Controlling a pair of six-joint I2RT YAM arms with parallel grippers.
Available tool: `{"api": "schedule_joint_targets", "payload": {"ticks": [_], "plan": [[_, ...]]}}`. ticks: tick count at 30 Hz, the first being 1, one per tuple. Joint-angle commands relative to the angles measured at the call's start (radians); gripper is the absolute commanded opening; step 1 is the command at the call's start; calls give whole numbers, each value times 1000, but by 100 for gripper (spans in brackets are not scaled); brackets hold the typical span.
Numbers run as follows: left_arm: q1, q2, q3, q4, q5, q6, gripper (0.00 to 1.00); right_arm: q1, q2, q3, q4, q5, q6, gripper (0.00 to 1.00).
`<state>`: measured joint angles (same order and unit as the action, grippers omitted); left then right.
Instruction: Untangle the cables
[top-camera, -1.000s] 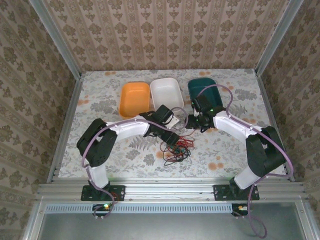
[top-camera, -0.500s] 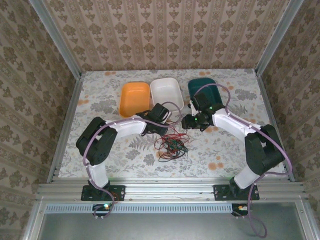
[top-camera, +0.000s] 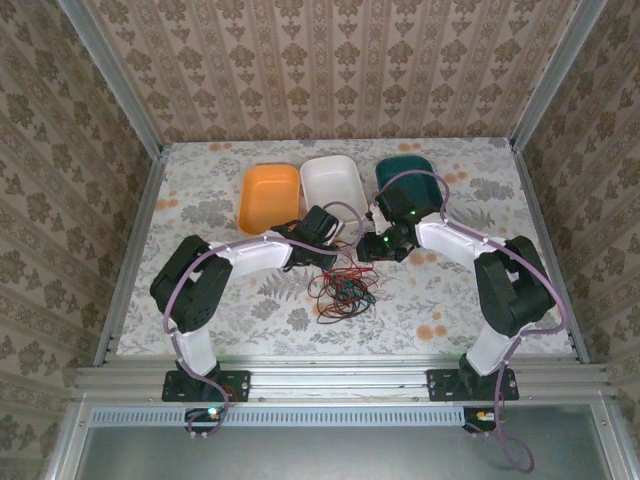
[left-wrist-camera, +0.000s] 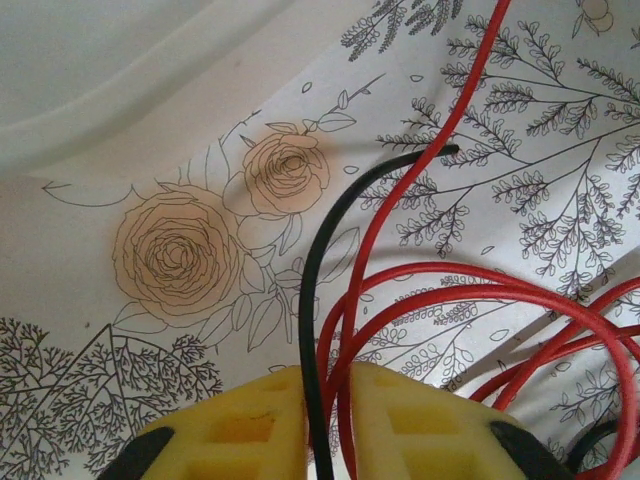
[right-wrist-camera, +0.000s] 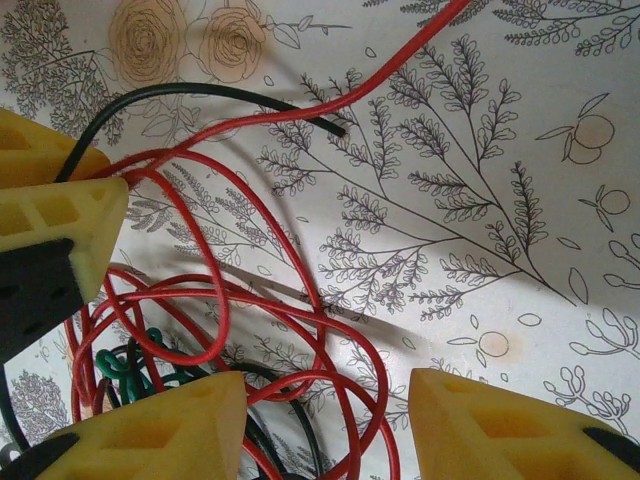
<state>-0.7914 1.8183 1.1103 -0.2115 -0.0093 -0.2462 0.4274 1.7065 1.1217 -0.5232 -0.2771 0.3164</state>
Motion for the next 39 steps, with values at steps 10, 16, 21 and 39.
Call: {"api": "schedule_joint_targets", "payload": {"ticks": [10,16,21,39], "plan": [[-9,-49,-43,33,-21,-24,36,42,-22,17,43,-34,-52,49],[-9,-76,-75,32,-22,-25,38,78,119,116,-4,-33,-77,48],[-17,-110,-109,19,-25,-17,39,78,191,146,-2,-37,-73,45],[-56,-107,-104,-7,42,64,68,5,-79,52,162,-3,48,0]]}}
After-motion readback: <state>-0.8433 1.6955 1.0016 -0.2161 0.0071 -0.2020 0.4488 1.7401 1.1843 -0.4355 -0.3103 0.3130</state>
